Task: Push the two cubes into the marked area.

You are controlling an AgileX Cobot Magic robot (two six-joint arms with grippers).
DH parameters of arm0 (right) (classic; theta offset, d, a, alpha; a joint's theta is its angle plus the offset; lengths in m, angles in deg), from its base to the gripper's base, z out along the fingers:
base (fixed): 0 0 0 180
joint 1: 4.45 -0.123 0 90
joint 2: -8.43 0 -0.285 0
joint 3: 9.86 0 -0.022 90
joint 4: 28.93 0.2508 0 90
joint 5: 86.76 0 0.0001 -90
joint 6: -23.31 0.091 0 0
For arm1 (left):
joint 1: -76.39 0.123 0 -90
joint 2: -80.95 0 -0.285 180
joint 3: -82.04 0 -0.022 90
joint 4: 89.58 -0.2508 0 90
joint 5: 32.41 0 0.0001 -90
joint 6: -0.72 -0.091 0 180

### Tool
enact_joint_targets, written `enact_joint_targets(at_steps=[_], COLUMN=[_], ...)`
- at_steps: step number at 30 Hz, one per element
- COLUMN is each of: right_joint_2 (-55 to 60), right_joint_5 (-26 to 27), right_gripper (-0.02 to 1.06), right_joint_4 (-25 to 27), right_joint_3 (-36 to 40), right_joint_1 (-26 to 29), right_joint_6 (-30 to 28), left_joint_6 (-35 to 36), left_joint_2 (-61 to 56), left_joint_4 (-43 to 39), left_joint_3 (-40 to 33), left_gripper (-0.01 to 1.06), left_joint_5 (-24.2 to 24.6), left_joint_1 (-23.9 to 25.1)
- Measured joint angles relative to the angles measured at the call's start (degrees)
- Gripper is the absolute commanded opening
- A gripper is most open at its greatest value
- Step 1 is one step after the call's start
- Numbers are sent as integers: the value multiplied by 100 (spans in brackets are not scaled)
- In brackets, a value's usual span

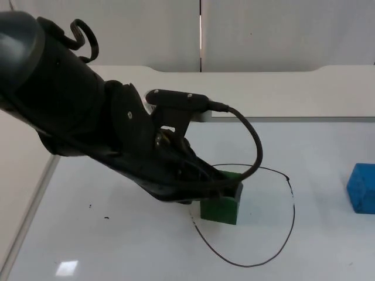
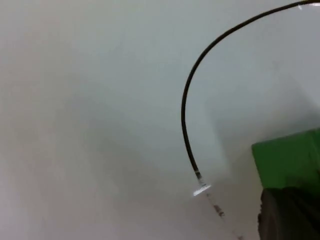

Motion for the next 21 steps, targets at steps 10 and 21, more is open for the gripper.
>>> enact_joint_targets(at_steps=[10,21], right_joint_2=[0,0], right_joint_5=[0,-12], right_gripper=[71,71], right_joint_4=[0,0], right_joint_3=[0,0], right_joint_1=[0,0], right_joint_6=[0,-27], left_joint_6=[0,0], left_joint_2=[0,-538], left_joint_4=[-168,-591], left_joint_3=[0,0], left_gripper=[0,0], left_joint_5=[0,529], left_joint_1=[0,0])
